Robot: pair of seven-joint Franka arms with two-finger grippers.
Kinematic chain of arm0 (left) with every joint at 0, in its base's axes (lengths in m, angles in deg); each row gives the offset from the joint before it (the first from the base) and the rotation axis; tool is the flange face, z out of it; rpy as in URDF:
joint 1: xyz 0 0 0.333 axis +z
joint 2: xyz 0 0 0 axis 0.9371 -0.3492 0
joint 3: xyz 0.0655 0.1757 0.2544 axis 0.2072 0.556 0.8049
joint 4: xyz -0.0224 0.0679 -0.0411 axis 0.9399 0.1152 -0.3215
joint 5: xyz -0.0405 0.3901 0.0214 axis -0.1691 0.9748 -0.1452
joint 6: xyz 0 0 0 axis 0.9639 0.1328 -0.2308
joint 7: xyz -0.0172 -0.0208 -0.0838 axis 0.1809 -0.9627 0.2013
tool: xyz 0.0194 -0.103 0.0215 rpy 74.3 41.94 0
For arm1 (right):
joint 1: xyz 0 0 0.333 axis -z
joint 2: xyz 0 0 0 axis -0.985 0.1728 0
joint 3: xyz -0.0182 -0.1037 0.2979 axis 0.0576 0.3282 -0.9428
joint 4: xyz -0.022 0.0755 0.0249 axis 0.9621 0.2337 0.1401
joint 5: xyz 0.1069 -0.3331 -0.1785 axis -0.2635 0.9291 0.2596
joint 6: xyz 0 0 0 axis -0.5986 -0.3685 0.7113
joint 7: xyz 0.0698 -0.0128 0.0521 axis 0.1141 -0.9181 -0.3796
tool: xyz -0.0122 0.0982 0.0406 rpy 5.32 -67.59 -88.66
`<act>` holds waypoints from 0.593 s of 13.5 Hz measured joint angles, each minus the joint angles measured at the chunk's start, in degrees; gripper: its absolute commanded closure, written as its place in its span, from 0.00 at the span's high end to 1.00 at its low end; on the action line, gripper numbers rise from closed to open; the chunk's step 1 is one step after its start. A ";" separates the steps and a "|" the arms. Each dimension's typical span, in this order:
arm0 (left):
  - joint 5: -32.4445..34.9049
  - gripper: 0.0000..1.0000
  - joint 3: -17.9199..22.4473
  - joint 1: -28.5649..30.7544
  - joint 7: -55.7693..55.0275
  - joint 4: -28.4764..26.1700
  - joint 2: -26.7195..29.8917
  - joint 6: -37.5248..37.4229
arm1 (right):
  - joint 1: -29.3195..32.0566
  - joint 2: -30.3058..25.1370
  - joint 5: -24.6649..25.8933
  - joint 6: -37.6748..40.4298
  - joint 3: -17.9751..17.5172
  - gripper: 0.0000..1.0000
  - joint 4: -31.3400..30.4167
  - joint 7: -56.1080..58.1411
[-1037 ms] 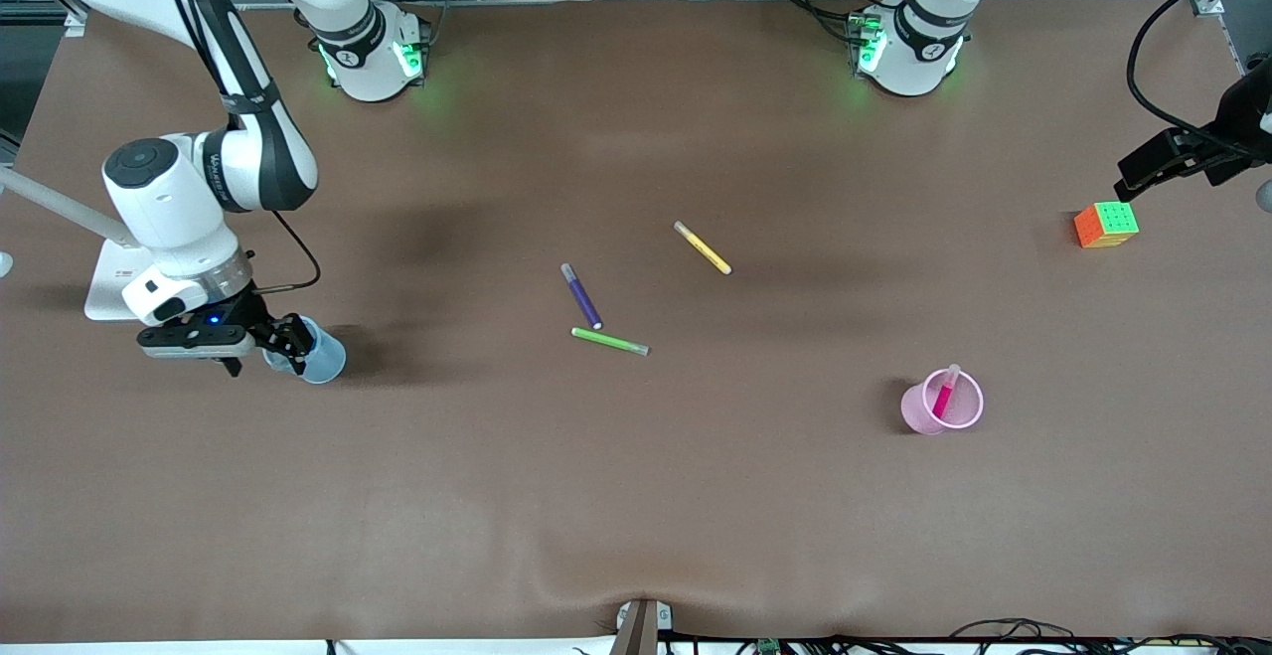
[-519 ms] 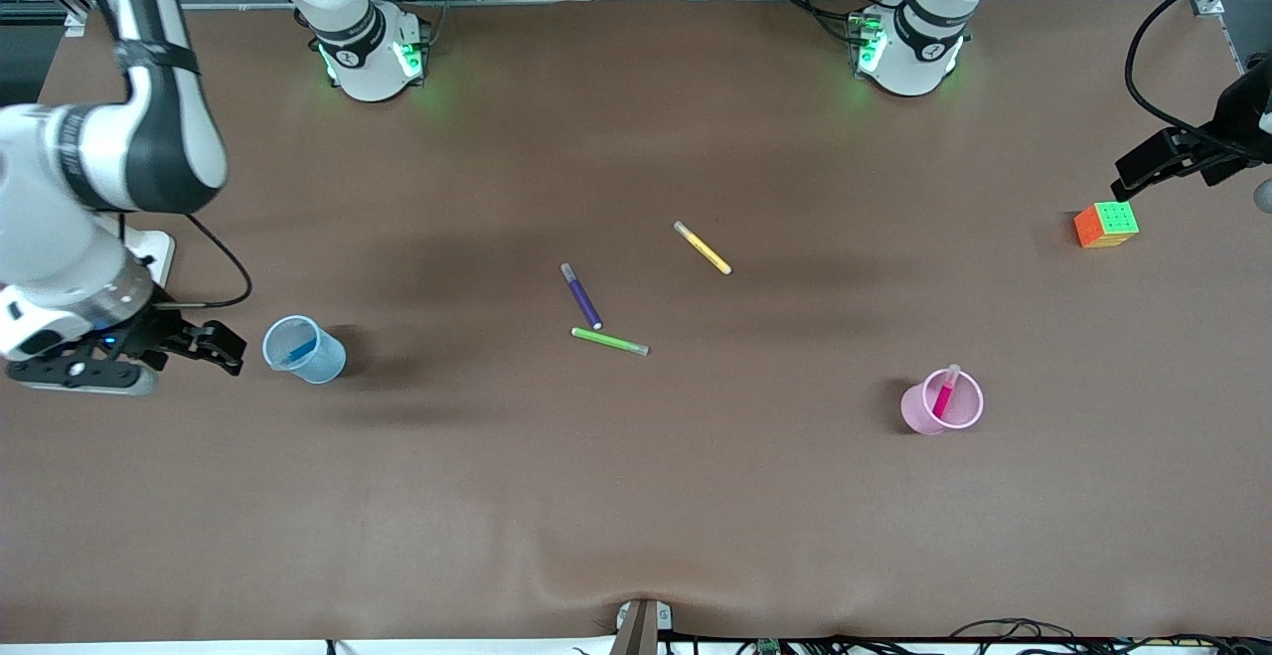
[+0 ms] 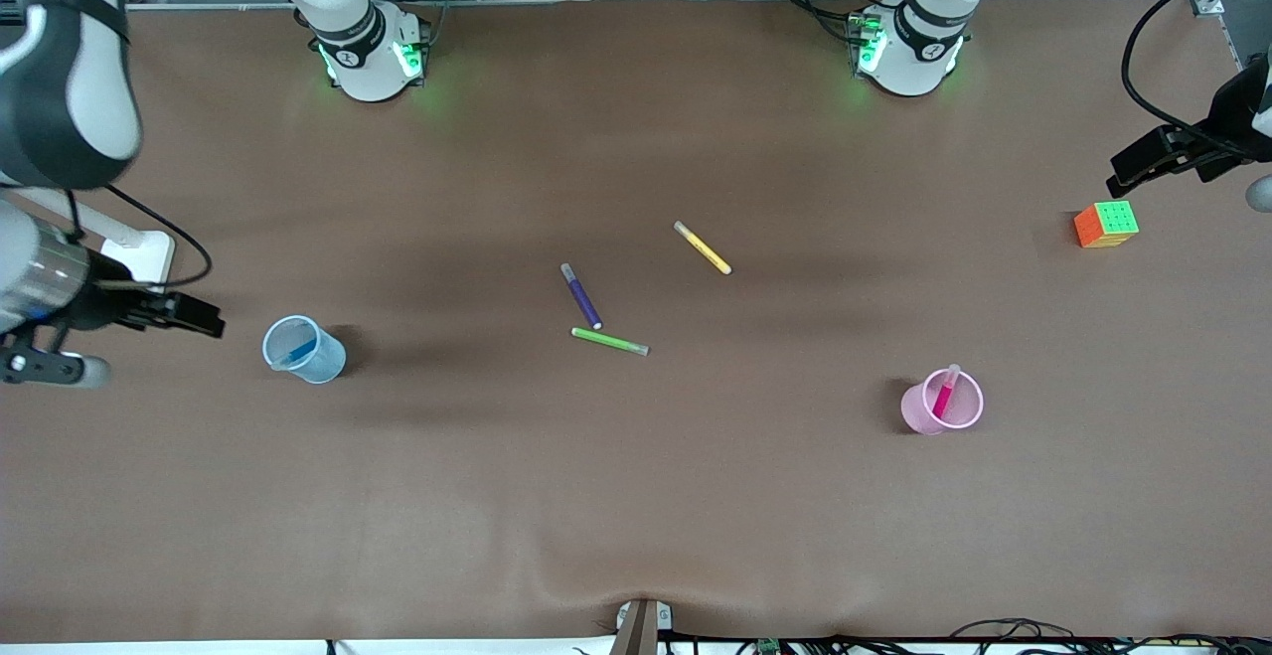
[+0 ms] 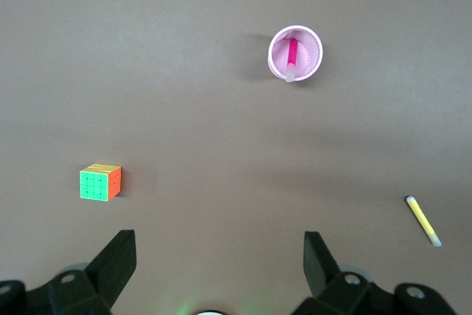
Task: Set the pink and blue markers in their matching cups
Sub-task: 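Release the blue marker into the blue cup with the right gripper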
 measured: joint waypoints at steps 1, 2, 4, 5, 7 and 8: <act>-0.01 1.00 -0.39 -0.15 0.00 -0.03 0.00 -0.07 | 0.51 -0.01 -0.06 2.66 0.01 1.00 2.58 0.26; -0.01 1.00 -0.64 -0.34 0.00 -0.07 0.00 -0.30 | 1.12 -0.02 -0.13 4.99 0.02 1.00 4.85 0.65; -0.02 1.00 -0.97 -0.45 0.00 -0.21 0.00 -0.70 | 2.32 -0.01 -0.39 9.52 0.06 1.00 7.94 0.85; -0.03 1.00 -1.24 -0.46 0.00 -0.27 0.00 -0.81 | 3.36 -0.01 -2.05 11.81 0.10 1.00 9.11 0.84; -0.04 1.00 -1.66 -0.47 0.22 -0.32 0.00 -0.98 | 6.78 -0.03 -7.97 14.51 0.12 1.00 10.94 1.15; -0.04 1.00 -1.74 -0.47 1.16 -0.33 0.00 -1.03 | 7.76 -0.06 -8.08 16.00 0.14 1.00 11.59 1.64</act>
